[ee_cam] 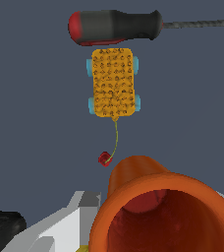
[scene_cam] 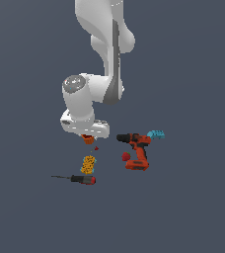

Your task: Pick up a designated object from a clutter of objects.

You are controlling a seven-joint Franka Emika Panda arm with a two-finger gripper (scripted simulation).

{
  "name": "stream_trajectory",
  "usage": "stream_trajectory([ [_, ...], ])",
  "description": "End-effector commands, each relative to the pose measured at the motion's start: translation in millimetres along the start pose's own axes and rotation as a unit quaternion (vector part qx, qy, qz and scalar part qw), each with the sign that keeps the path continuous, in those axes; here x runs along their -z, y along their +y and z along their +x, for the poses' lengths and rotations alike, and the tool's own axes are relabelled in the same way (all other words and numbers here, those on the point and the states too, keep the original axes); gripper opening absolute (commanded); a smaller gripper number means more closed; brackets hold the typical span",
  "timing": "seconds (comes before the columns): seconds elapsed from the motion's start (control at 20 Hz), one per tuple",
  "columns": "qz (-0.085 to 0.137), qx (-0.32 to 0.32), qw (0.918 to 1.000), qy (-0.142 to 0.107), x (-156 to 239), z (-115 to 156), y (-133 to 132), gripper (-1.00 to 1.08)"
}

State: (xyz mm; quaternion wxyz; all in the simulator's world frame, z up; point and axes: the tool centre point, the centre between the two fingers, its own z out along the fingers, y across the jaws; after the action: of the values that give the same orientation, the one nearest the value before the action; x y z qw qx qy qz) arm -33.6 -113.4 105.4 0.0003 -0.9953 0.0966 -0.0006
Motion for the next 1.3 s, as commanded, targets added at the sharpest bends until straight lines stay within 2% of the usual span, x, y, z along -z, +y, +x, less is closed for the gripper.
stream_trajectory([
  [0.0, 0.0, 0.0, 1.0, 0.001, 21, -5, -3, -1.0],
  [1.25, -0.001, 0.0, 1.0, 0.0, 253, -60, -42, -1.0],
])
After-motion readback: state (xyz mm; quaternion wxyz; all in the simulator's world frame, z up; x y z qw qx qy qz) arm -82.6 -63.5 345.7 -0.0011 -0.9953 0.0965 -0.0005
